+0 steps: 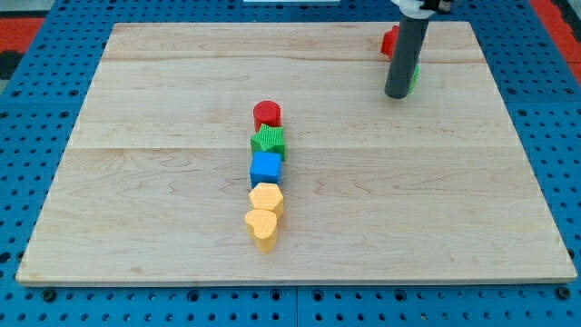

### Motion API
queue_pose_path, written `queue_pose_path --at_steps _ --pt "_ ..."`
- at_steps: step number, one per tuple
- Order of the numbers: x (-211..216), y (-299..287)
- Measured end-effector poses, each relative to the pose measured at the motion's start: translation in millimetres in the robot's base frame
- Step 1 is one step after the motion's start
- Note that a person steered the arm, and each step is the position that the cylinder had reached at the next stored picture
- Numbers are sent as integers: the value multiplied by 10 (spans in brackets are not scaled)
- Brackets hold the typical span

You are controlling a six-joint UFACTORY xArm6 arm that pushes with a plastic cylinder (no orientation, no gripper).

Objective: Adjust red star at the top right of blue triangle

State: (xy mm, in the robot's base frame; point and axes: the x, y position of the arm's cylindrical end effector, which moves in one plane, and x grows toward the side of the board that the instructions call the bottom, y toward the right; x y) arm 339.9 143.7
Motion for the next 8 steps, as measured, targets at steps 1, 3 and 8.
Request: queue_pose_path --at_steps 1,3,8 --pt "-154 0" --pt "-121 -100" --pt "-515 -268"
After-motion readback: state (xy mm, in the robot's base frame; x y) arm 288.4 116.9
